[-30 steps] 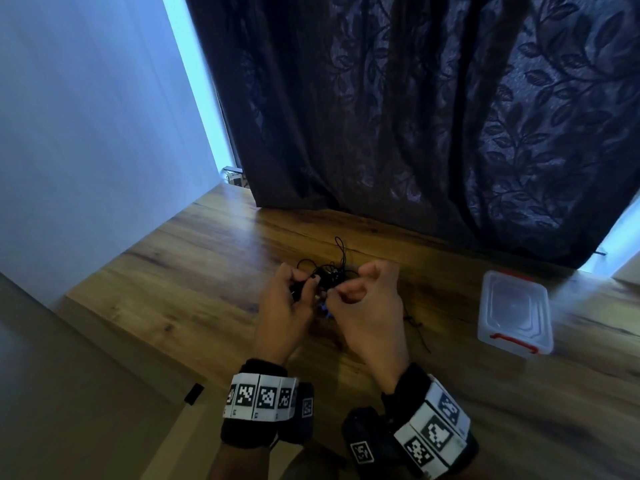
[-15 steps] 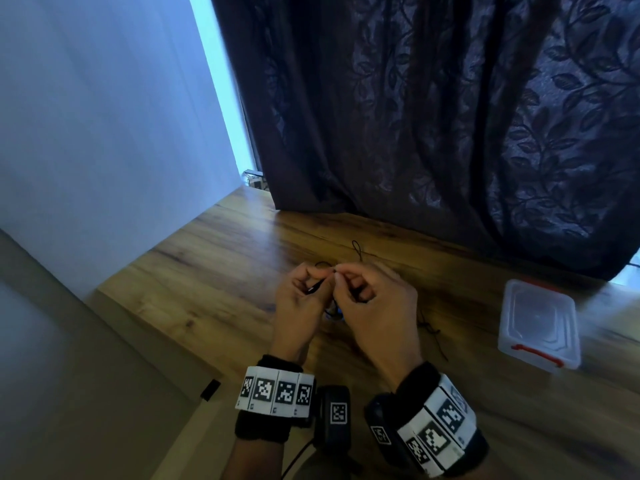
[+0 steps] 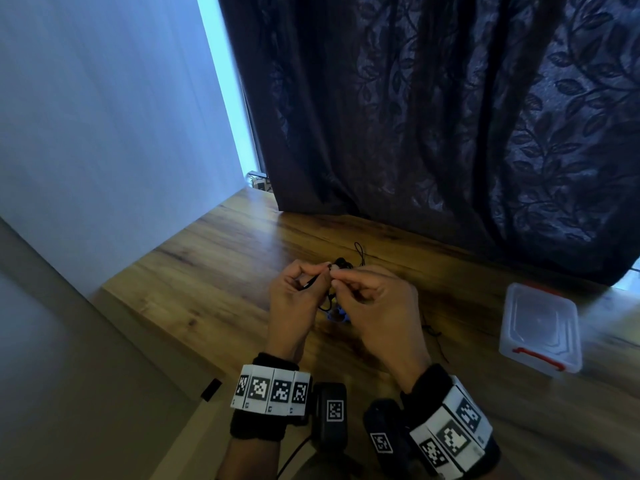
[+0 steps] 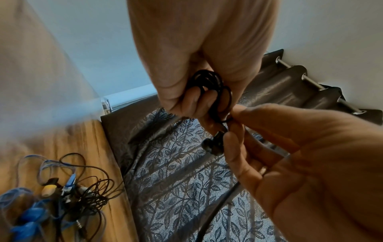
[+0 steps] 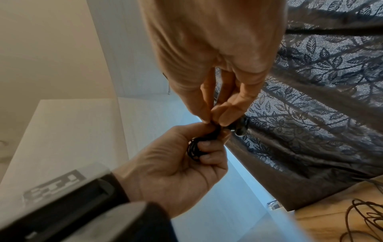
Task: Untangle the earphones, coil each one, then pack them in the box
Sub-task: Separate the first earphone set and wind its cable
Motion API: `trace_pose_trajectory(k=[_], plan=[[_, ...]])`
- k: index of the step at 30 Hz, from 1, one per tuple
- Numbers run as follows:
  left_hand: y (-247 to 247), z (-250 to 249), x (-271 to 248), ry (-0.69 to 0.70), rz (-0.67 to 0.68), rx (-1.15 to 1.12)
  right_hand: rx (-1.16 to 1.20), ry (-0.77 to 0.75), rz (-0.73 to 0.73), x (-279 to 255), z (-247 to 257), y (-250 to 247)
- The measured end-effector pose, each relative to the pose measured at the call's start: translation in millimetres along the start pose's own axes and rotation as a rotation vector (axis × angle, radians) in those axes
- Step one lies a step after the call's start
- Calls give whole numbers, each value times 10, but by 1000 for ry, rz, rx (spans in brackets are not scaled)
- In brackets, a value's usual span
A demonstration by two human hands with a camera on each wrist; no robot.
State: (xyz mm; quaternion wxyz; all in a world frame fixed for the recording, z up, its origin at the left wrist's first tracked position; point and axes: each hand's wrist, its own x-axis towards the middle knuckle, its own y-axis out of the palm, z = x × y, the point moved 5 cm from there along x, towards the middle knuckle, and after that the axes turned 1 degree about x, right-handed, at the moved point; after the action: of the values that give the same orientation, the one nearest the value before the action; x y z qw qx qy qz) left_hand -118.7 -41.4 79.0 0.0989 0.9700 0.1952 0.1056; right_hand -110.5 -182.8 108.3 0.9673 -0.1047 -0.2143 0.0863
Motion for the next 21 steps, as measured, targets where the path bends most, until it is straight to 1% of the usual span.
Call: trace_pose_trajectory(k=[2, 9, 15, 18, 21], plan=[[-10, -4, -1, -2, -3, 6, 10, 15, 2, 5, -11, 9], [-19, -9, -1, -12, -25, -4, 26, -3, -3, -6, 6, 2], [-11, -71, -18, 27, -7, 46, 39, 26, -7, 12, -6, 17], [3, -121, -26, 70, 6, 124, 50, 37, -33, 45, -3, 9], [-11, -136, -24, 81, -7, 155, 43, 49, -42, 68, 13, -12]])
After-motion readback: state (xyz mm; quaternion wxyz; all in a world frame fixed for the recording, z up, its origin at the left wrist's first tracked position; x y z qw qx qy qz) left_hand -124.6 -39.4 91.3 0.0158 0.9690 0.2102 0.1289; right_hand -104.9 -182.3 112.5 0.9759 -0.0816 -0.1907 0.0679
